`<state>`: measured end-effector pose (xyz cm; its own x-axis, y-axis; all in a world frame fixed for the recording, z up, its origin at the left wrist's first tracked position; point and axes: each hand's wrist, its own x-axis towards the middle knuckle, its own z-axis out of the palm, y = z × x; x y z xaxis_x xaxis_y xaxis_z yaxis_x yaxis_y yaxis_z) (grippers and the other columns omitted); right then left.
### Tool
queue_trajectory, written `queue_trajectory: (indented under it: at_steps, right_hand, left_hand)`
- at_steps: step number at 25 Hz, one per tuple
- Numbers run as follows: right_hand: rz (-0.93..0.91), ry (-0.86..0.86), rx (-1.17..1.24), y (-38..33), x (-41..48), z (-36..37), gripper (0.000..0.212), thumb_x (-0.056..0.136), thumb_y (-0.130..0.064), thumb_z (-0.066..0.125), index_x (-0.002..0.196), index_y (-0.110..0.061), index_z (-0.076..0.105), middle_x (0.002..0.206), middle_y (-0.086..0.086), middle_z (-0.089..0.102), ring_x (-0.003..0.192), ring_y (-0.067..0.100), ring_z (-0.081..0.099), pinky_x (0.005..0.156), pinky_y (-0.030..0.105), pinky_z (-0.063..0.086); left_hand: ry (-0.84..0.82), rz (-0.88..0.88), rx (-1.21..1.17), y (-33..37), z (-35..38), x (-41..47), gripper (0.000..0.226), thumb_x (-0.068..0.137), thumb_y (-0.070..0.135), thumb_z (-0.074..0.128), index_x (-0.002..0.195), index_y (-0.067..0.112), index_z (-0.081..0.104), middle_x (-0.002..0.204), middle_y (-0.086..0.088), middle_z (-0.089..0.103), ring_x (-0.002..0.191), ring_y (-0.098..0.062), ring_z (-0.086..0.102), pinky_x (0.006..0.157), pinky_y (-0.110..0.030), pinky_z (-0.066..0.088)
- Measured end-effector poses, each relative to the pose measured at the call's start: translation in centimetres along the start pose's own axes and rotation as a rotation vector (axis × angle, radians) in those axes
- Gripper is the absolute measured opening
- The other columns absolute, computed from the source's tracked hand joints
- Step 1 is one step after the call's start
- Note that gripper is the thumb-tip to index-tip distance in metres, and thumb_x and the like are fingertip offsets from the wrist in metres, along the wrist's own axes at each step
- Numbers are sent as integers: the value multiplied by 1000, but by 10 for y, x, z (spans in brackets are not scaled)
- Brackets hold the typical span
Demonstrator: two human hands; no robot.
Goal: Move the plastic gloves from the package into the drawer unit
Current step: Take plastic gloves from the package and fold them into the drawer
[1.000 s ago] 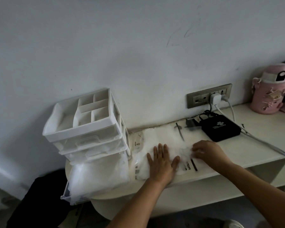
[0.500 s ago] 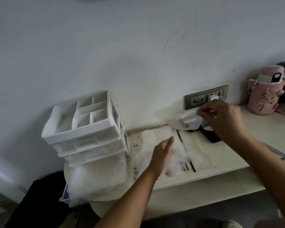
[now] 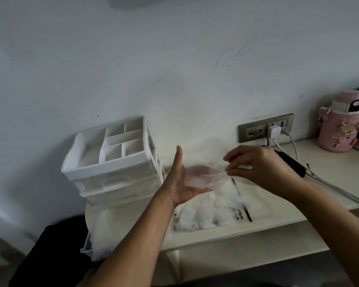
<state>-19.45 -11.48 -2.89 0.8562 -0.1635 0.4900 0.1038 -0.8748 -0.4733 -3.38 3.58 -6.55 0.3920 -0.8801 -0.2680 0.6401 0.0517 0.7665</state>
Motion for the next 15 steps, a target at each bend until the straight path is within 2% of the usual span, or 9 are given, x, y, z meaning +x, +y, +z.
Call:
queue_trajectory:
  at_steps: [2, 4, 6, 8, 10, 11, 12, 13, 15]
  right_hand:
    - [-23, -65, 34, -7, 3, 7, 7, 78, -18, 74, 83, -19, 78, 103, -13, 67, 87, -2, 63, 81, 11, 48]
    - [-31, -102, 53, -13, 7, 13, 7, 78, -17, 75, 83, -19, 78, 103, -14, 66, 88, -2, 63, 82, 14, 49]
    - [-34, -140, 74, -19, 14, 24, 8, 78, -16, 75, 85, -19, 77, 104, -17, 65, 89, -1, 64, 84, 16, 50]
    - [29, -199, 169, -26, 18, 32, 19, 75, -18, 77, 93, -24, 75, 111, -18, 61, 96, 1, 63, 87, 16, 51]
    - [183, -266, 282, -30, 25, 44, 64, 62, -39, 82, 121, -33, 58, 129, -17, 50, 113, 3, 55, 96, 21, 47]
    - [281, -270, 304, -31, 28, 52, 91, 52, -53, 81, 134, -35, 45, 136, -15, 44, 120, 6, 48, 102, 28, 44]
    - [379, -267, 353, -31, 31, 61, 108, 46, -62, 78, 141, -33, 35, 139, -11, 42, 124, 9, 44, 105, 34, 41]
    - [455, -269, 462, -31, 34, 70, 110, 47, -64, 78, 142, -28, 35, 139, -6, 46, 124, 12, 46, 106, 37, 39]
    - [510, -375, 698, -34, 36, 87, 84, 61, -58, 77, 128, -13, 55, 121, 5, 64, 112, 15, 58, 104, 40, 43]
  left_hand:
    - [72, -11, 117, 14, -11, -12, 77, 72, 64, 56, 118, 3, 66, 118, -18, 65, 108, -30, 64, 92, -43, 51]
    - [123, -11, 268, 20, -19, -22, 41, 77, 37, 65, 99, 3, 73, 102, -16, 71, 91, -22, 70, 78, -32, 58]
    - [230, 56, 430, 24, -28, -31, 9, 81, 9, 67, 86, 4, 72, 82, -10, 74, 72, -14, 71, 67, -23, 58]
    - [291, 135, 523, 29, -36, -41, 6, 84, -1, 64, 86, 2, 68, 75, -7, 73, 66, -12, 70, 67, -21, 58]
    - [285, 213, 564, 38, -45, -55, 10, 85, -5, 61, 90, 2, 66, 76, -8, 73, 68, -13, 71, 70, -22, 58]
    - [274, 252, 577, 42, -50, -63, 13, 86, -6, 60, 92, 3, 65, 78, -9, 73, 70, -15, 71, 71, -23, 58]
    - [259, 284, 589, 47, -54, -70, 15, 85, -7, 59, 94, 5, 65, 79, -9, 73, 72, -16, 71, 73, -23, 58]
    - [246, 313, 602, 50, -58, -77, 17, 85, -6, 58, 96, 6, 65, 81, -8, 73, 74, -16, 71, 75, -24, 57]
    - [238, 357, 596, 54, -64, -92, 19, 84, -4, 59, 97, 7, 66, 82, -7, 73, 76, -17, 70, 78, -27, 56]
